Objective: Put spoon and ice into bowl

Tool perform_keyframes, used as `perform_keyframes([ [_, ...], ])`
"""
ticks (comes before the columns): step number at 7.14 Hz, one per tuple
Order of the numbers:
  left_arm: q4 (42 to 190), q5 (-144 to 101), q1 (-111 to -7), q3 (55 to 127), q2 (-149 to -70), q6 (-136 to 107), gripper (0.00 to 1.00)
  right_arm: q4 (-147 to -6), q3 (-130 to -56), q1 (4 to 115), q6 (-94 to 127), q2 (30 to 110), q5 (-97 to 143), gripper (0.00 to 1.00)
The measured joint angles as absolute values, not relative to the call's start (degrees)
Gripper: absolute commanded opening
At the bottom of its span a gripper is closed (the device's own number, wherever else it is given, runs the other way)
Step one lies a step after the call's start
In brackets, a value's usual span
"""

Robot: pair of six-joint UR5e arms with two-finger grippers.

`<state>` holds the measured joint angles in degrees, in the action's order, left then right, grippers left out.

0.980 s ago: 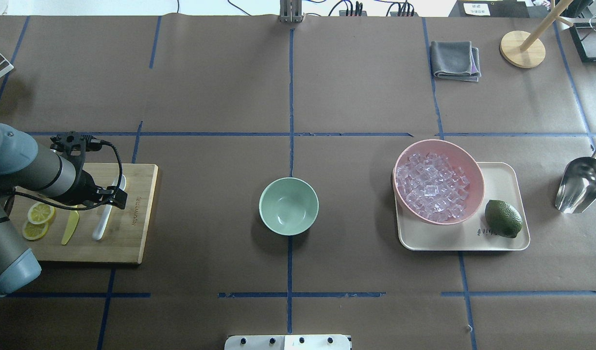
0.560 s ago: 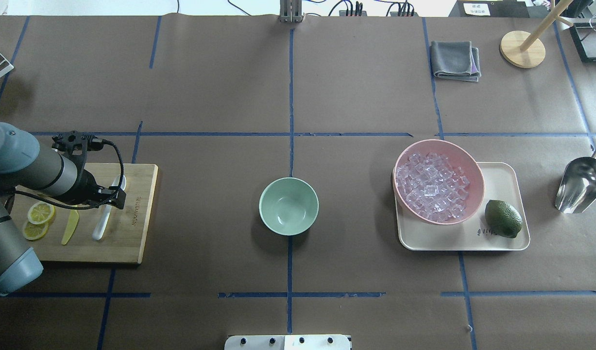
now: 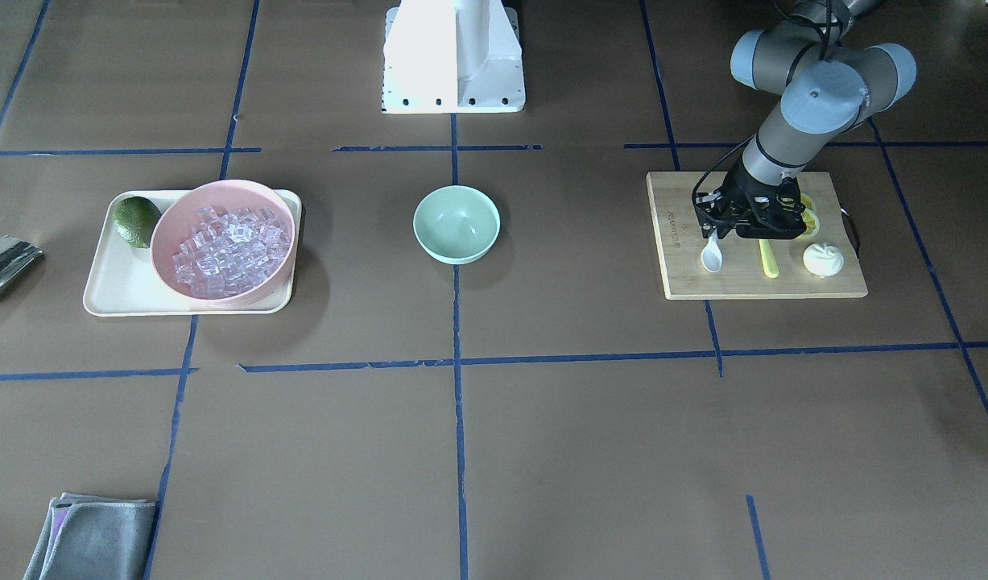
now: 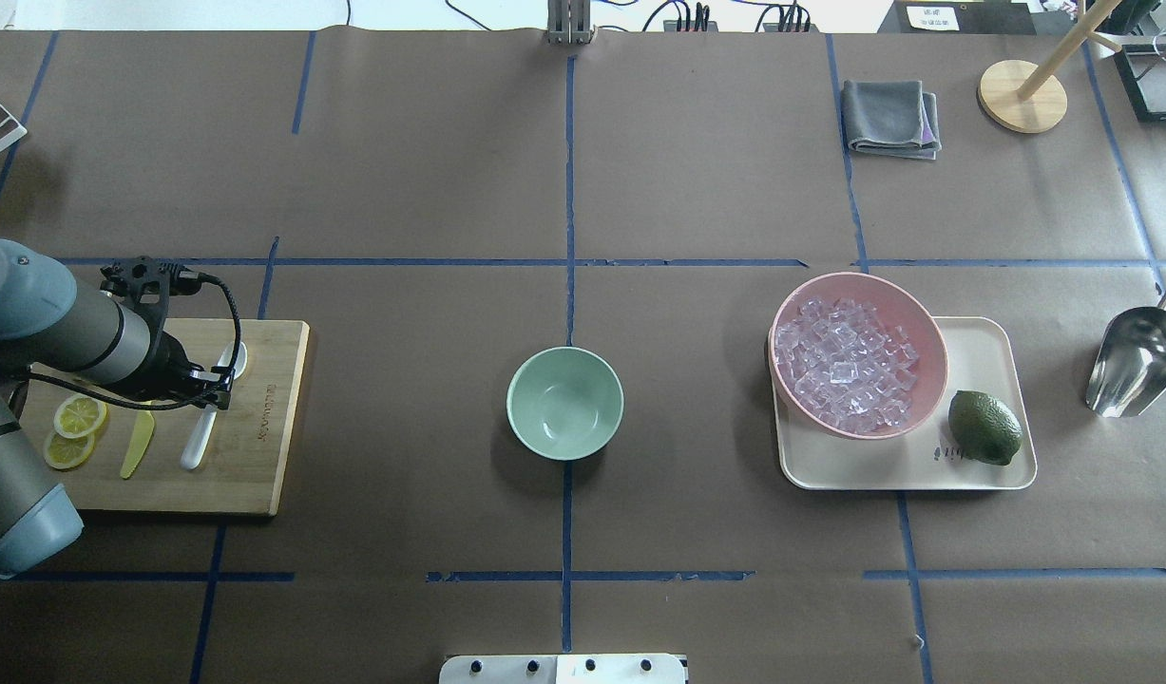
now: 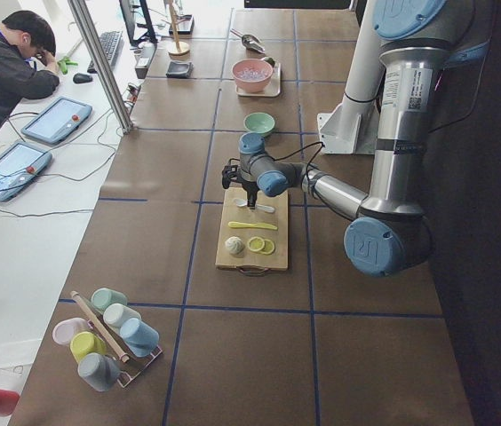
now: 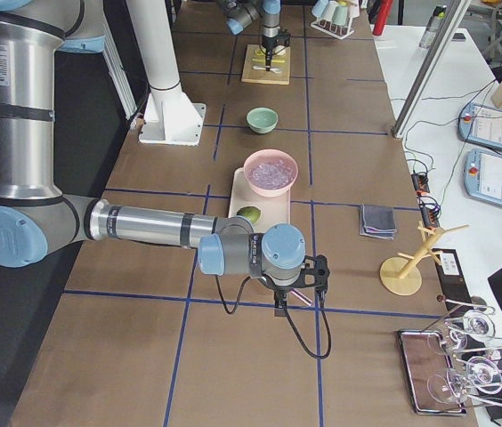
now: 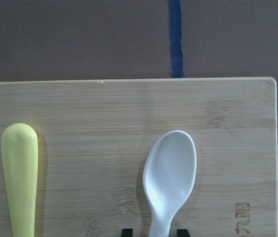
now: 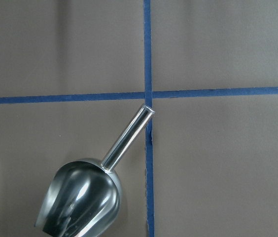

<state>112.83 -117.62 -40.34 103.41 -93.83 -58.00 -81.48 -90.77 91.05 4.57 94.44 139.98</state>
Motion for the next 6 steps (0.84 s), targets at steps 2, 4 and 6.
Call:
perform_keyframes([
  [2, 112.4, -118.4, -40.7, 105.1, -93.4, -58.4, 0.0, -81.5, -90.9, 91.1, 4.6, 94.5, 140.7, 1.0],
  [4, 107.7, -120.5, -41.5, 109.1, -93.5, -58.5, 0.0, -81.4, -91.1, 91.1, 4.6, 94.4, 142.1, 1.0],
  [6, 96.4, -121.1, -41.9, 113.9, -99.2, -59.1, 0.0, -81.6, -92.8, 91.0, 4.6, 94.1, 142.3, 1.0],
])
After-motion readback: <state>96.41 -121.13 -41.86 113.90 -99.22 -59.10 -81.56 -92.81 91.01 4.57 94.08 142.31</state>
